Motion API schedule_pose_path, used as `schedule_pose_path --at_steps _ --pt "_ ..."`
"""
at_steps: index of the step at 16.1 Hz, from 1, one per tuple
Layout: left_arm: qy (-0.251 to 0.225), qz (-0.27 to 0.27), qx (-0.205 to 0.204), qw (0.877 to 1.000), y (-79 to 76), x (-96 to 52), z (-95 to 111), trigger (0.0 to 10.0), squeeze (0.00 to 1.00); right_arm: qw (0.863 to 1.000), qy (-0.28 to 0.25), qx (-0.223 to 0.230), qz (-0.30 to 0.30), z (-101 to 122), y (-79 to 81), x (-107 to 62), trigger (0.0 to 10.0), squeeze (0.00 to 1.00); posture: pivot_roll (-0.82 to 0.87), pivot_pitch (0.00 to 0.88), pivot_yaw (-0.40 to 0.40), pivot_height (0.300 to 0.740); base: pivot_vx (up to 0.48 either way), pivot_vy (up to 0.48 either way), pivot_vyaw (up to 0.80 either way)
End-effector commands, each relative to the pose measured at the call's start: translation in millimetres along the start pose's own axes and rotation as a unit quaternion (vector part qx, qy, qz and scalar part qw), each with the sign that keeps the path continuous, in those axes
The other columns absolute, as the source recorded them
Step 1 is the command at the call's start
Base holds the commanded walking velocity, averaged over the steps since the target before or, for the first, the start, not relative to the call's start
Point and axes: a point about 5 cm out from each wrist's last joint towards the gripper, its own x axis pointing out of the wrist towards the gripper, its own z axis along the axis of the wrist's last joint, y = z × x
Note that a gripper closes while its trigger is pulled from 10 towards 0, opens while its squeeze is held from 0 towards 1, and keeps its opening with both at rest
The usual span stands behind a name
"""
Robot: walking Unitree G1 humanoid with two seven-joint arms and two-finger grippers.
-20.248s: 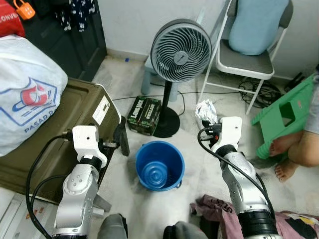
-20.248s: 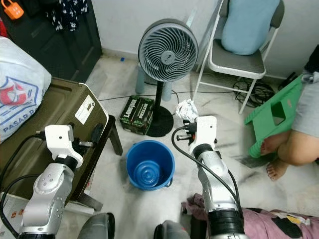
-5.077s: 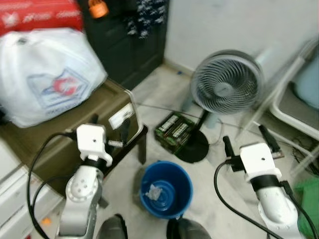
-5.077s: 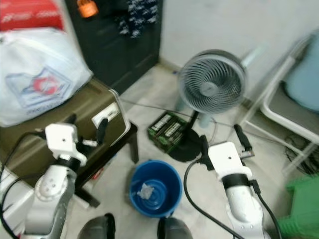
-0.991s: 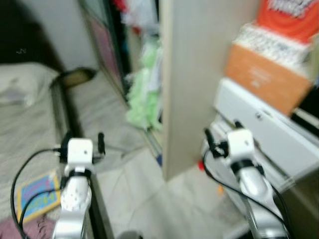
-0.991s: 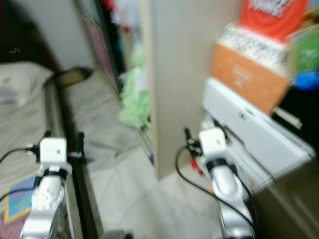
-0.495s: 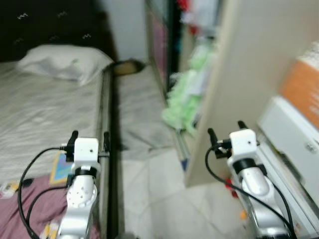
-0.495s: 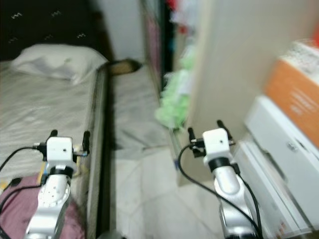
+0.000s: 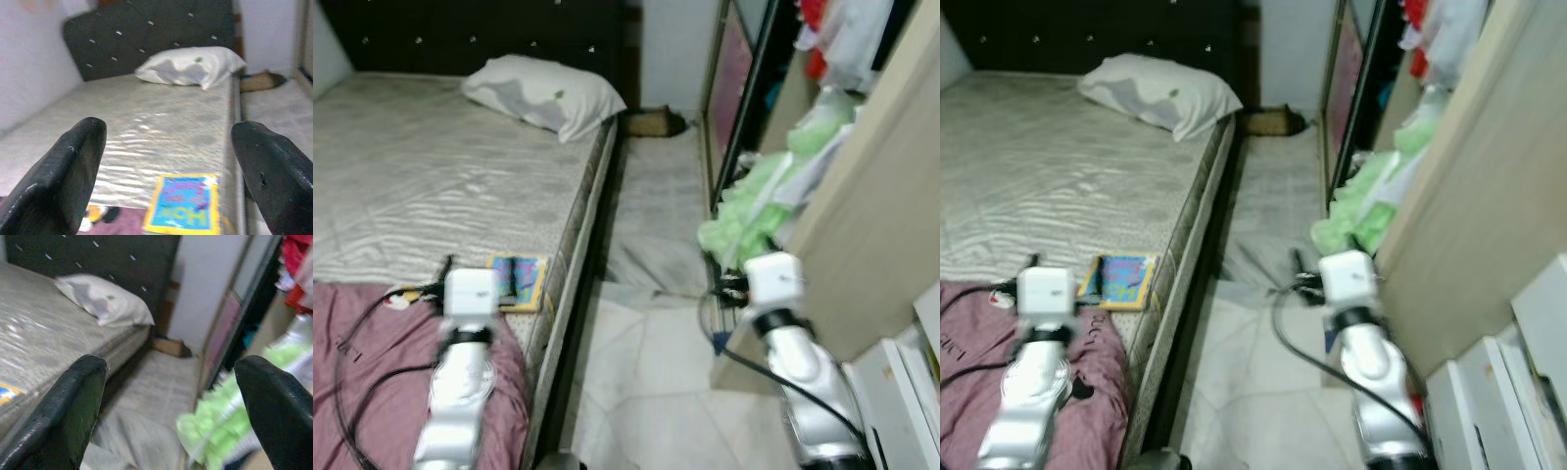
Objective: Clean up the room
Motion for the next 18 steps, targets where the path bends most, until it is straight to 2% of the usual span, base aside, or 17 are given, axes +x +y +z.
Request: schedule_pose_path --at_steps 1,5,8,12,15,18 --pt "-0.006 -0.009 -0.006 1.0 -4.4 -0.3 3.4 10.0 0.0 1.0 0.005 -0.006 -0.01 -2.3 -7.7 -2.2 10.0 0.0 -0.04 0.0 -0.001 0.74 0.0 0.0 0.8" --pt "-0.004 -0.016 -0.01 1.0 -6.3 0.3 3.5 10.0 0.0 1.0 0.005 -0.006 -0.009 -2.1 -7.2 -1.7 10.0 0.0 -0.04 0.0 -0.001 0.74 0.0 0.0 0.8" --pt "0.006 -0.044 -0.029 0.999 -9.9 -2.0 1.4 10.0 0.0 1.0 0.004 -0.004 -0.007 -2.5 -5.5 -1.6 10.0 0.0 -0.04 0.0 -0.002 0.74 0.0 0.0 0.8" --pt "-0.001 -0.036 -0.037 0.999 -12.6 -3.0 5.3 10.0 0.0 1.0 -0.009 -0.005 0.004 2.6 -1.9 4.1 10.0 0.0 -0.02 0.0 -0.023 0.74 0.0 0.0 0.8" --pt "0.008 -0.023 -0.048 0.999 -9.8 -3.9 3.2 10.0 0.0 1.0 -0.006 -0.002 -0.008 1.9 -8.4 7.6 10.0 0.0 -0.03 0.0 -0.015 0.74 0.0 0.0 0.8" --pt "0.008 -0.028 -0.048 0.998 -13.9 -1.5 4.2 10.0 0.0 1.0 -0.005 0.002 -0.01 0.7 -6.7 6.9 10.0 0.0 -0.04 0.0 -0.004 0.74 0.0 0.0 0.8"
